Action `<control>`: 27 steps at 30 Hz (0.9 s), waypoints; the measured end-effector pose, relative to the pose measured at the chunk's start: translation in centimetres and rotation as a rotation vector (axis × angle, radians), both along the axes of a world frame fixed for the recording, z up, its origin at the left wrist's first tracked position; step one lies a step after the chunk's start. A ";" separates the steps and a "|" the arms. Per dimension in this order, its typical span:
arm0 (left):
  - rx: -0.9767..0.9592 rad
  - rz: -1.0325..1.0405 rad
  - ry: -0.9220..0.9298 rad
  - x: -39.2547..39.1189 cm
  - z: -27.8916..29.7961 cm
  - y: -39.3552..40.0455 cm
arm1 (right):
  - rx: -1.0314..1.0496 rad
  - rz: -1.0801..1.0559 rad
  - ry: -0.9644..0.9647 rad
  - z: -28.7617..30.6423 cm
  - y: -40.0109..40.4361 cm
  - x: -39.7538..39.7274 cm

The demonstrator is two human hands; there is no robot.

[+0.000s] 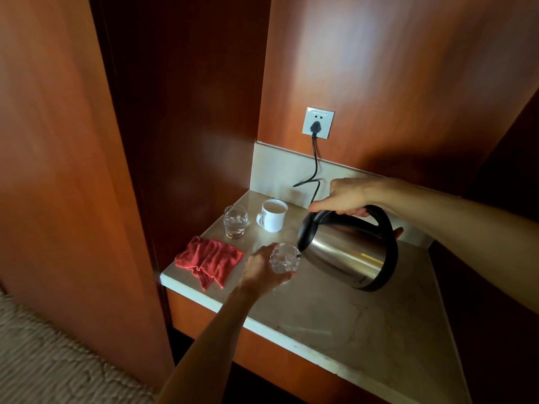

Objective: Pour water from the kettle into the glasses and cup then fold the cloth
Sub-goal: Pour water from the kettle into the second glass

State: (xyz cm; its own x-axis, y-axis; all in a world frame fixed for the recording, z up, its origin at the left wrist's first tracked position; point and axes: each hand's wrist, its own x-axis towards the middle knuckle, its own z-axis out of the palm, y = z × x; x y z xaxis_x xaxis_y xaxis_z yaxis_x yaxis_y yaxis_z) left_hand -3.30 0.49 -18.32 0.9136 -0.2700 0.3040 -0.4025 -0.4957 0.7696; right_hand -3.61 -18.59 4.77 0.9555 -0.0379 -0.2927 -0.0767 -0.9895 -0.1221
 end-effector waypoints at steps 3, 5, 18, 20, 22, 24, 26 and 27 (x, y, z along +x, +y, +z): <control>0.009 -0.001 0.003 0.0 0.0 0.0 | 0.110 0.046 0.008 -0.1 -0.5 0.1; 0.017 -0.003 0.010 0.1 -0.1 0.0 | 0.155 0.045 0.012 -0.2 -0.6 0.2; 0.016 -0.004 -0.006 0.3 -0.5 0.0 | 0.190 0.014 0.034 0.1 -0.1 0.2; 0.009 -0.009 -0.012 0.2 -0.4 0.1 | 0.144 0.004 0.038 0.2 0.5 0.2; 0.001 -0.014 -0.015 0.2 -0.4 0.1 | 0.070 -0.013 0.048 0.4 1.2 0.1; 0.005 -0.015 -0.017 0.2 -0.5 0.1 | 0.015 -0.029 0.060 0.6 1.7 -0.2; 0.012 -0.019 -0.022 0.2 -0.5 0.1 | -0.006 -0.031 0.067 0.8 2.0 -0.4; 0.015 -0.019 -0.025 0.2 -0.5 0.1 | -0.009 -0.027 0.068 0.9 2.2 -0.4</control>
State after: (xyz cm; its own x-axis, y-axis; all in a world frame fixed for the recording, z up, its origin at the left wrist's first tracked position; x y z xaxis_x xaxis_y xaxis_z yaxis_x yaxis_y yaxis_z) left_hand -3.11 0.60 -18.81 0.9004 -0.2920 0.3226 -0.4312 -0.4989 0.7518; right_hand -4.02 -16.43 5.63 0.9319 -0.0664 -0.3567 -0.1111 -0.9881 -0.1064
